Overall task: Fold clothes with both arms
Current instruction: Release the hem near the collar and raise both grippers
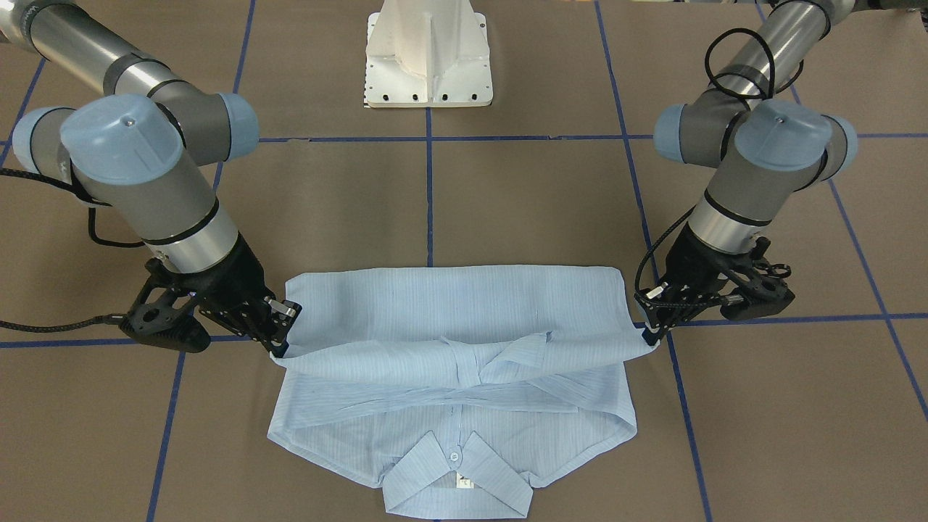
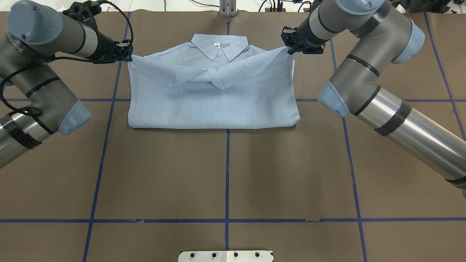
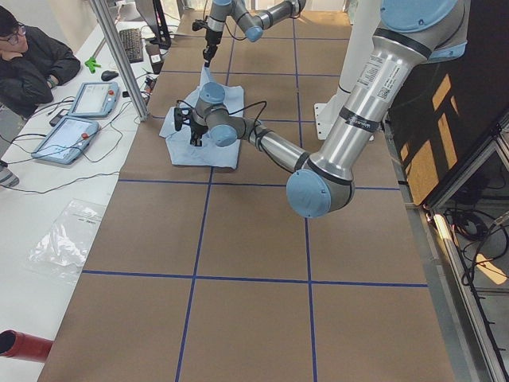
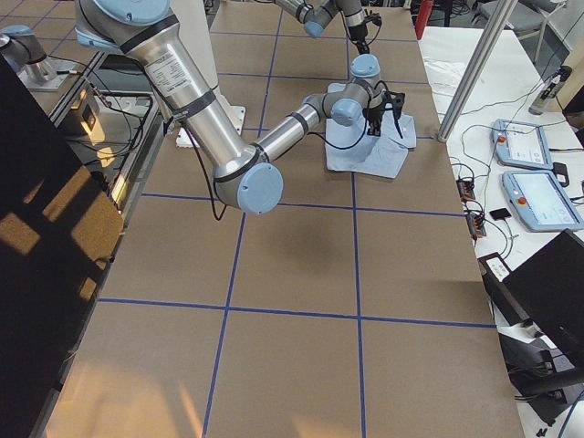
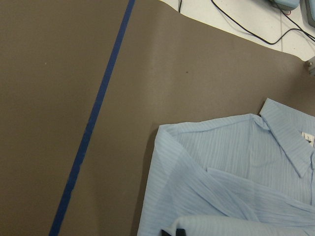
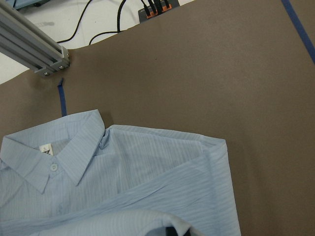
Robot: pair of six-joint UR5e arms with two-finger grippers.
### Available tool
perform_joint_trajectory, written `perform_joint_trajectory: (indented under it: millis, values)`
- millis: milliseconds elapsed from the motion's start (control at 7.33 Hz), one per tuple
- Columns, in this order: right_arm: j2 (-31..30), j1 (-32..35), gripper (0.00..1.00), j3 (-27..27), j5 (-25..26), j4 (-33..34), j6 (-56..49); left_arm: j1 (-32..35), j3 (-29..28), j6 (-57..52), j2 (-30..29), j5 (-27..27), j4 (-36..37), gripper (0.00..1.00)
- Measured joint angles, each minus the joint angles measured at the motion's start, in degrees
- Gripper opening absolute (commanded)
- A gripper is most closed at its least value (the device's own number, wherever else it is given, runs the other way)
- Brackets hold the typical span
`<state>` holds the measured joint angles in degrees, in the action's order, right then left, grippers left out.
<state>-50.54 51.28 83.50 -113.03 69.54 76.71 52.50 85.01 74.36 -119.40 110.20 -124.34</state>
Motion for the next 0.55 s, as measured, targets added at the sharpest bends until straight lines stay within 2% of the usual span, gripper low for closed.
perform_joint_trajectory:
  millis: [546]
  values:
    - [1.27, 1.86, 0.00, -4.79, -0.02, -0.44, -3.10, 0.03, -10.57, 0.17, -4.43, -0.20, -7.29, 0.00]
